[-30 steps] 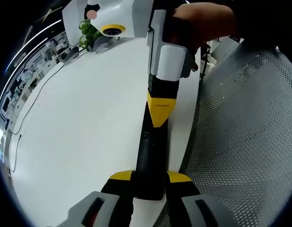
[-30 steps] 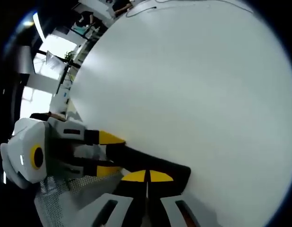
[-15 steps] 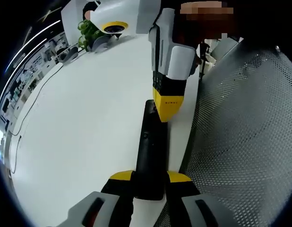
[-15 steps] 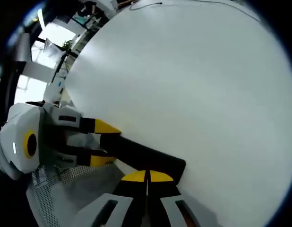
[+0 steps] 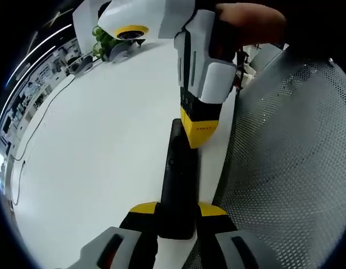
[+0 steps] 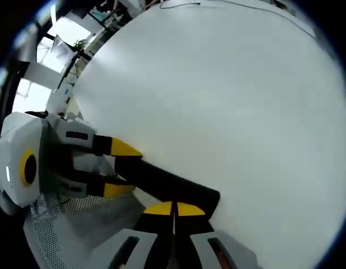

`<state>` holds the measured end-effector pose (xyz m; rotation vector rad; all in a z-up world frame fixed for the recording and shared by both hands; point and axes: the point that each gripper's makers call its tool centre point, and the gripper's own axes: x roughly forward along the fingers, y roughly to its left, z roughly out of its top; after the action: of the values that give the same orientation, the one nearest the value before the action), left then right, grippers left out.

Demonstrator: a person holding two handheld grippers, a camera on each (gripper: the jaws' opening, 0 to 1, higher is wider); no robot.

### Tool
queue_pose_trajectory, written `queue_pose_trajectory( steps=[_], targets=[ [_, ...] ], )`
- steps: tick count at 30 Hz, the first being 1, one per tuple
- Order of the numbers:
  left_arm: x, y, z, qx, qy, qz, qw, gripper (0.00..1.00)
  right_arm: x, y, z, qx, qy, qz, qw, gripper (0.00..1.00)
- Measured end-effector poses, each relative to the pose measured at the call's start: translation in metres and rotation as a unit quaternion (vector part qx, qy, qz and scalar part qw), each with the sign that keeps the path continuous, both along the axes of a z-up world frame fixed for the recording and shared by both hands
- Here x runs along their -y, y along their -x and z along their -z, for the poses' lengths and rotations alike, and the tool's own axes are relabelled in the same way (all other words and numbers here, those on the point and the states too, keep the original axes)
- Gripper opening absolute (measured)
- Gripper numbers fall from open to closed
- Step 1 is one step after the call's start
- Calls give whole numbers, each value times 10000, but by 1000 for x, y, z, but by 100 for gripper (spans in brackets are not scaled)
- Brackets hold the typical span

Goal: Press the specified remote control buttons in sequence, fully releasing each button before pressing the next.

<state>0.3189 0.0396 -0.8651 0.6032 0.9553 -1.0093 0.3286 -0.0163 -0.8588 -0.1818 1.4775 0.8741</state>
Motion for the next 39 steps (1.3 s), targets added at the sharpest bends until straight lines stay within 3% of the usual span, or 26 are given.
queue_pose_trajectory(
  steps=[19, 26, 39],
  targets=[
    [1, -1, 0, -11, 34, 35, 10000, 25, -1, -1, 0, -109, -13, -31, 9999, 0],
    [1, -1, 0, 14, 65, -23, 10000, 25, -2, 0, 0, 35, 74, -191, 9998, 0],
    [1, -1, 0, 25, 110, -47, 9999, 26, 0, 0, 0, -213, -46, 125, 9997, 0]
  ],
)
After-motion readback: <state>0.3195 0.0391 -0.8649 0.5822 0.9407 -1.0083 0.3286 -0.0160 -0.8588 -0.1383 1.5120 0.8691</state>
